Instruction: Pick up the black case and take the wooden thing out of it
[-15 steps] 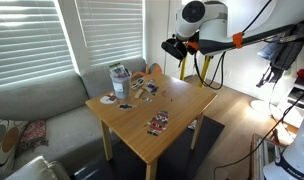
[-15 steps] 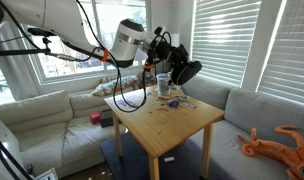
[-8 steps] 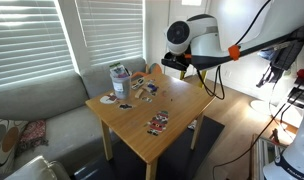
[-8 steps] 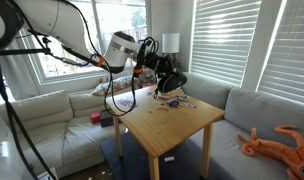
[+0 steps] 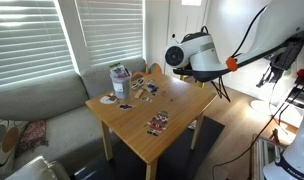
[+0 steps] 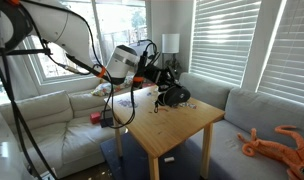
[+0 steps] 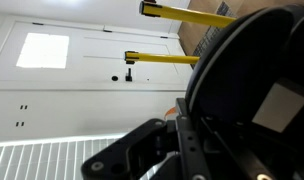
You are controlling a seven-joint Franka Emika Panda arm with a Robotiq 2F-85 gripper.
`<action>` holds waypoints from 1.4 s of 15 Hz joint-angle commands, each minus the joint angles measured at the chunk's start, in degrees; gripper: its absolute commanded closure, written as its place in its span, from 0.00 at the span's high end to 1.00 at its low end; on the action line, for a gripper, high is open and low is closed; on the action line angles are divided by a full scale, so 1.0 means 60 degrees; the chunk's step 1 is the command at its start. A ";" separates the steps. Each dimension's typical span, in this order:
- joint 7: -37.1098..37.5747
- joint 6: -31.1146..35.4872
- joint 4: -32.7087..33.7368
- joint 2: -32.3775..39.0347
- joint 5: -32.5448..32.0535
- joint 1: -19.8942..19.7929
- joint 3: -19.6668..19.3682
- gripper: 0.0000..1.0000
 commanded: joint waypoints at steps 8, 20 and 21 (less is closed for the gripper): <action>-0.2480 -0.4343 0.1903 0.2330 -0.1491 0.1465 0.1102 0.01; -0.5609 -0.7502 0.2125 0.4382 -0.3802 0.1882 0.0535 0.01; -0.5855 -0.7897 0.2197 0.4541 -0.3931 0.1925 0.0475 0.01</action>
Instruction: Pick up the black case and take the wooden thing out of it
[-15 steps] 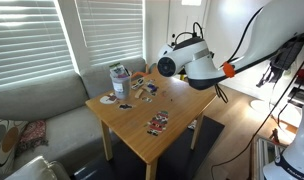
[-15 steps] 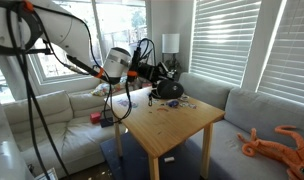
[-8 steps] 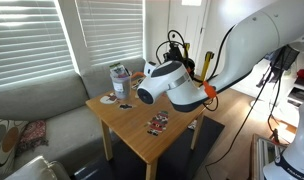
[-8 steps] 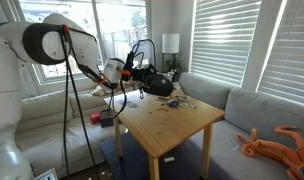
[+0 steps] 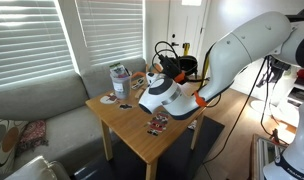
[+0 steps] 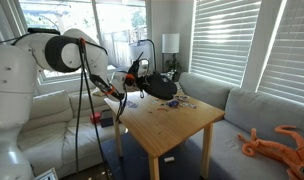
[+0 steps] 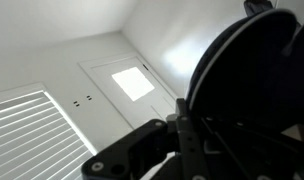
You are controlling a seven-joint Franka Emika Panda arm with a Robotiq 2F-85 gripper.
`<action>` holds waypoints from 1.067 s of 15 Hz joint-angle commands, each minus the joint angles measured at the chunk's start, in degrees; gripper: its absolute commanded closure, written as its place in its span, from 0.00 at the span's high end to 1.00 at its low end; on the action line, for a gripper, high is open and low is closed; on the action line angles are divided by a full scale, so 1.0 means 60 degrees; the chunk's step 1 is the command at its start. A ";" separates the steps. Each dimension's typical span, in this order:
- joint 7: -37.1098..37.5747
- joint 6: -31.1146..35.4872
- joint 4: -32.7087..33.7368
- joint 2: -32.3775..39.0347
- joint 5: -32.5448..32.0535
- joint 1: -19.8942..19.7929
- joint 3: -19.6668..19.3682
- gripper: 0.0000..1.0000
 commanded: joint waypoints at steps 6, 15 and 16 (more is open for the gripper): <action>-0.2308 0.3257 -0.0316 -0.0338 -0.1194 -0.0240 0.0075 0.01; -0.5368 0.6909 -0.1152 -0.1799 -0.2417 -0.0283 -0.0013 0.01; -0.5539 0.7377 -0.1433 -0.2111 -0.2523 -0.0327 -0.0009 0.01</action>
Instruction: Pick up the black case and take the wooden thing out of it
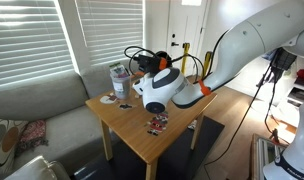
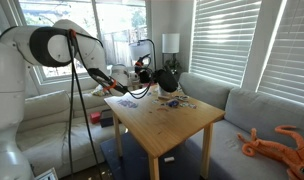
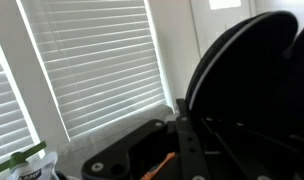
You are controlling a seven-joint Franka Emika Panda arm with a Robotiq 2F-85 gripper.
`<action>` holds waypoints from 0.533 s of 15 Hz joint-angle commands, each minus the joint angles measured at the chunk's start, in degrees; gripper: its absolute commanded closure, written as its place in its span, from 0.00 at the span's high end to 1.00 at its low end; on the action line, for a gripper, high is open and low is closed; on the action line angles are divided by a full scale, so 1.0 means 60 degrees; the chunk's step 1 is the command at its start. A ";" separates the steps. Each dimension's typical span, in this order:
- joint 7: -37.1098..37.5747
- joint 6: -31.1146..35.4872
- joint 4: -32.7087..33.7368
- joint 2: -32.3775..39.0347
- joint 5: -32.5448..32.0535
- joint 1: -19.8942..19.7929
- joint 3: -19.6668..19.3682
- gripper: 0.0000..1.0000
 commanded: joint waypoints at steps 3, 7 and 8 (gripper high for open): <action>-0.1236 0.2319 -0.2314 -0.2223 -0.0818 -0.0318 -0.0012 0.01; -0.2058 0.3752 -0.4034 -0.3464 -0.1097 -0.0722 -0.0168 0.01; -0.1766 0.3659 -0.4170 -0.3513 -0.1616 -0.0833 -0.0246 0.01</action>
